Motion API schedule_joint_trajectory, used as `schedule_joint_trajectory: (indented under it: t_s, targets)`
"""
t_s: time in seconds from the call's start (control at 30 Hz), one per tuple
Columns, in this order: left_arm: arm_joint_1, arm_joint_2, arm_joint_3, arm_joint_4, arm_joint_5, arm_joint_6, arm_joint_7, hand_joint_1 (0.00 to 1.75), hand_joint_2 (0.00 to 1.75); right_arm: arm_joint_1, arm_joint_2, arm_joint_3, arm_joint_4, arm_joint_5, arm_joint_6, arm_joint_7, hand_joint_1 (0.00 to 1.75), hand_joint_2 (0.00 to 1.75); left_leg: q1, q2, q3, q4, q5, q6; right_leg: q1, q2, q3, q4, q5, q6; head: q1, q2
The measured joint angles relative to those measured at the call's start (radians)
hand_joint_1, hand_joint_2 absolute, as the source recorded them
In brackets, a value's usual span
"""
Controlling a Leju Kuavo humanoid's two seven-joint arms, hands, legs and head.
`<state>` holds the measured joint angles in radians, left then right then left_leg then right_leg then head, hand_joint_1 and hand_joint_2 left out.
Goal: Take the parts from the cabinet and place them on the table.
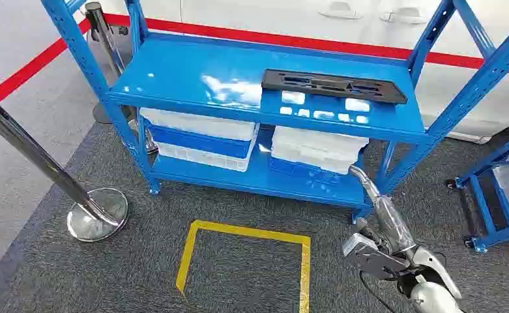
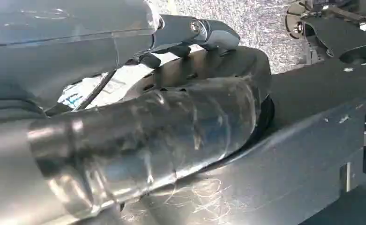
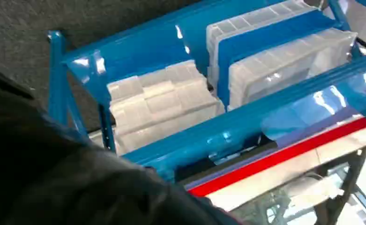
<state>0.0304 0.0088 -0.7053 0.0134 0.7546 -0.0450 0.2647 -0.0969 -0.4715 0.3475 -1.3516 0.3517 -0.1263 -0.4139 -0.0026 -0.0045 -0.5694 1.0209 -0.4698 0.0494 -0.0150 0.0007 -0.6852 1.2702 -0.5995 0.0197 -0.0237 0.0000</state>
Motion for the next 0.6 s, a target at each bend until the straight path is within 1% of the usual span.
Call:
schedule_joint_trajectory:
  t_s: [0.03, 0.07, 0.1, 0.13, 0.17, 0.2, 0.23, 0.27, 0.33, 0.37, 0.4, 0.43, 0.47, 0.5, 0.53, 0.57, 0.6]
  targets:
    - [0.001, 0.0, 0.0, 0.0, 0.0, -0.001, 0.0, 0.0, 0.0, 0.004, 0.0, 0.003, 0.0, 0.0, 0.0, 0.0, 0.0, 0.0, -0.003, 0.0, 0.0, 0.0, 0.0, 0.001, 0.0, 0.0, -0.031, 0.062, -0.017, -0.001, 0.0, 0.0]
    - [0.002, 0.0, 0.0, 0.0, 0.0, -0.002, 0.0, 0.0, 0.0, 0.008, 0.0, 0.005, 0.0, 0.0, 0.0, 0.0, 0.0, 0.0, -0.005, 0.0, 0.001, 0.0, -0.001, 0.002, 0.0, 0.0, -0.043, 0.081, -0.01, -0.003, 0.0, 0.0]
    - [0.002, 0.0, 0.0, 0.0, 0.0, -0.003, 0.0, 0.0, 0.0, 0.01, 0.0, 0.006, 0.0, 0.0, 0.0, 0.001, 0.0, 0.0, -0.006, -0.001, 0.003, 0.0, -0.001, 0.002, 0.002, 0.0, -0.03, 0.048, 0.023, -0.007, 0.0, 0.0]
    - [0.003, 0.0, 0.0, 0.0, 0.0, -0.003, 0.0, 0.0, 0.0, 0.009, 0.0, 0.006, 0.0, 0.0, 0.0, 0.001, 0.0, 0.0, -0.007, -0.001, 0.006, 0.0, -0.003, 0.003, 0.004, 0.0, 0.004, -0.025, 0.07, -0.012, 0.0, 0.0]
    - [0.003, -0.001, 0.0, 0.0, 0.0, -0.003, 0.0, 0.0, 0.0, 0.009, -0.003, 0.006, 0.0, 0.0, 0.0, 0.001, 0.0, 0.0, -0.007, -0.002, 0.011, 0.0, -0.005, 0.003, 0.007, 0.0, 0.052, -0.124, 0.12, -0.019, 0.0, 0.0]
    - [0.004, -0.002, 0.0, 0.0, 0.0, -0.003, 0.001, 0.0, 0.0, 0.009, -0.006, 0.006, 0.0, 0.0, 0.0, 0.001, 0.0, 0.0, -0.007, -0.002, 0.013, 0.0, -0.007, 0.001, 0.011, -0.001, 0.091, -0.207, 0.148, -0.027, 0.0, 0.0]
    - [0.003, -0.003, 0.0, 0.0, 0.0, -0.003, 0.001, 0.0, 0.0, 0.008, -0.008, 0.006, 0.0, 0.0, 0.0, 0.001, 0.0, 0.0, -0.013, -0.003, 0.01, 0.003, -0.009, -0.003, 0.019, -0.001, 0.1, -0.226, 0.133, -0.031, 0.0, 0.0]
    - [0.003, -0.003, 0.0, 0.0, 0.0, -0.003, 0.001, 0.0, 0.0, 0.008, -0.009, 0.006, 0.0, 0.0, 0.0, 0.001, 0.0, 0.0, -0.011, -0.003, 0.005, 0.002, -0.008, -0.006, 0.02, 0.0, 0.097, -0.231, 0.136, -0.031, 0.0, 0.0]
    - [0.003, -0.002, 0.001, 0.0, 0.0, -0.003, 0.001, 0.0, 0.0, 0.009, -0.009, 0.007, 0.0, 0.0, 0.0, 0.001, 0.0, 0.0, -0.011, -0.001, 0.007, -0.001, -0.006, -0.01, 0.02, 0.001, 0.095, -0.232, 0.136, -0.032, 0.0, 0.0]
    - [0.003, -0.001, 0.001, 0.0, 0.0, -0.003, 0.002, 0.0, 0.0, 0.009, -0.009, 0.007, 0.0, 0.0, 0.0, 0.001, 0.0, 0.0, -0.014, -0.002, 0.009, -0.001, -0.008, -0.014, 0.014, 0.001, 0.098, -0.242, 0.14, -0.038, 0.0, 0.0]
    - [0.004, 0.0, 0.001, 0.001, 0.0, -0.003, 0.002, 0.0, 0.0, 0.009, -0.009, 0.007, 0.0, 0.0, 0.0, 0.001, 0.0, 0.0, -0.013, -0.002, 0.005, 0.016, -0.023, -0.02, 0.007, -0.002, 0.108, -0.252, 0.144, -0.043, 0.0, 0.0]
    - [0.004, 0.0, 0.001, 0.001, -0.001, -0.003, 0.001, 0.0, 0.0, 0.008, -0.009, 0.007, 0.0, -0.001, 0.0, 0.001, 0.0, 0.0, -0.013, -0.001, -0.011, 0.055, -0.052, -0.025, 0.006, -0.002, 0.112, -0.256, 0.145, -0.049, -0.001, 0.0]
    - [0.002, 0.0, 0.001, 0.001, -0.001, -0.003, 0.001, 0.0, 0.0, 0.008, -0.009, 0.007, 0.0, -0.001, -0.001, 0.002, 0.0, 0.0, -0.011, -0.002, -0.049, 0.137, -0.095, -0.03, 0.007, -0.004, 0.112, -0.255, 0.144, -0.052, -0.001, 0.0]
    - [0.0, 0.001, 0.001, 0.001, -0.002, -0.003, 0.001, 0.0, 0.0, 0.009, -0.009, 0.008, 0.0, -0.002, -0.001, 0.003, 0.0, 0.0, -0.011, -0.002, -0.083, 0.21, -0.127, -0.034, 0.007, -0.006, 0.112, -0.254, 0.143, -0.053, -0.002, 0.0]
    - [0.0, 0.001, 0.001, 0.001, -0.002, -0.003, 0.001, 0.0, 0.0, 0.01, -0.009, 0.01, 0.0, -0.002, -0.001, 0.003, 0.0, 0.0, -0.01, -0.002, -0.115, 0.273, -0.147, -0.037, 0.007, -0.006, 0.111, -0.254, 0.143, -0.053, -0.001, 0.0]
    - [0.0, 0.001, 0.001, 0.001, -0.002, -0.003, 0.0, 0.0, 0.0, 0.01, -0.009, 0.011, 0.0, -0.002, 0.0, 0.003, 0.0, 0.0, -0.008, -0.001, -0.132, 0.306, -0.147, -0.04, 0.007, -0.006, 0.111, -0.253, 0.142, -0.053, -0.001, 0.0]
    - [0.001, 0.001, 0.001, 0.001, -0.002, -0.003, 0.0, 0.0, 0.0, 0.01, -0.009, 0.011, 0.0, -0.002, 0.0, 0.003, 0.0, 0.0, -0.006, -0.001, -0.122, 0.284, -0.121, -0.042, 0.006, -0.004, 0.112, -0.251, 0.14, -0.051, -0.001, 0.0]
